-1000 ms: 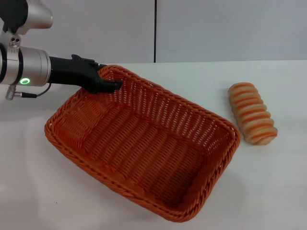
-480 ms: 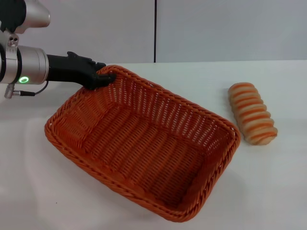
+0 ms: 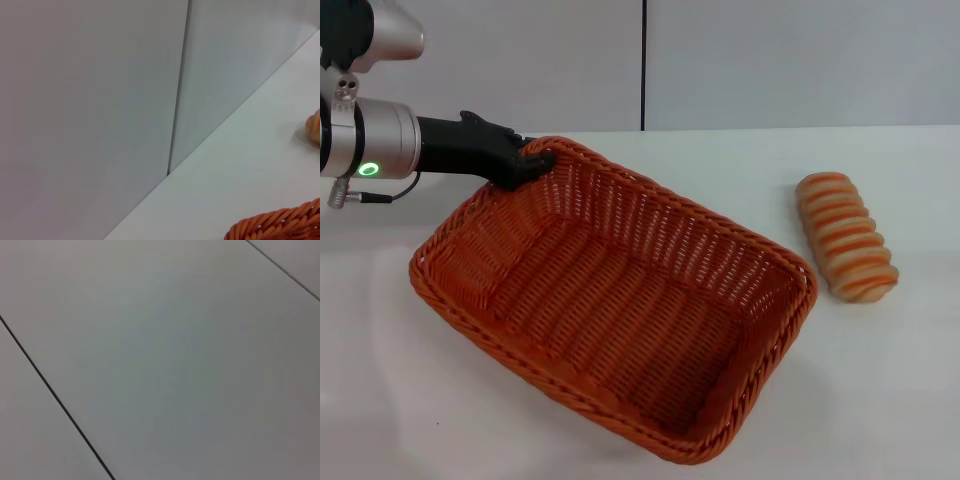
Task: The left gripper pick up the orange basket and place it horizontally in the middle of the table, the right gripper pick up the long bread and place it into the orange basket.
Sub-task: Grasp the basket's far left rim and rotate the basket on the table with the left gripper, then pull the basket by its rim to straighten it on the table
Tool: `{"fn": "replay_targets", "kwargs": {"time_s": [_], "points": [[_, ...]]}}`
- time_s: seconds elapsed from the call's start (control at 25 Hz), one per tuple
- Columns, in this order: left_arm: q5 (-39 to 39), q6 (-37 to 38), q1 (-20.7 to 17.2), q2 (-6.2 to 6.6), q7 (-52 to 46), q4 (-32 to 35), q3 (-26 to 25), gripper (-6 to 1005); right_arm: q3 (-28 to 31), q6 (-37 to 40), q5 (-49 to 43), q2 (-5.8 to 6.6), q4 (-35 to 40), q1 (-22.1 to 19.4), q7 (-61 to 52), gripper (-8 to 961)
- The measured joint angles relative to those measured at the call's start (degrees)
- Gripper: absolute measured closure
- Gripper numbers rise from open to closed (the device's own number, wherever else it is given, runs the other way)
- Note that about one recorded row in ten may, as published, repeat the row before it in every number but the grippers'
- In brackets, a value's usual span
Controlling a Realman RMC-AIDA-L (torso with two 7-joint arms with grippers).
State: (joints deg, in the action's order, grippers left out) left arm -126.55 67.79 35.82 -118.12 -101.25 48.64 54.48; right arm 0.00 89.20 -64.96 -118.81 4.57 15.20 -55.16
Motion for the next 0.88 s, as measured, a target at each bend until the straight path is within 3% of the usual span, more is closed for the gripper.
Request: {"fn": "replay_targets", "kwargs": {"time_s": [0.4, 0.68, 0.88], "points": [[0.83, 2.48, -0.36, 0.14, -3.71, 1.38, -2.78, 774, 0.00, -0.02, 0.00, -0.02, 0.00, -0.01, -0.03, 121], [2.73, 9.65, -1.46, 0.42, -17.95, 7.53, -9.90, 777, 0.05, -0.27, 0.00, 0.05, 0.21, -0.05, -0.04, 121], [5.45, 10.03, -3.60, 0.61, -24.65, 8.69, -12.83, 802, 0.10, -0.73, 0.01, 0.14, 0.26, 0.04, -0.03, 121]]}}
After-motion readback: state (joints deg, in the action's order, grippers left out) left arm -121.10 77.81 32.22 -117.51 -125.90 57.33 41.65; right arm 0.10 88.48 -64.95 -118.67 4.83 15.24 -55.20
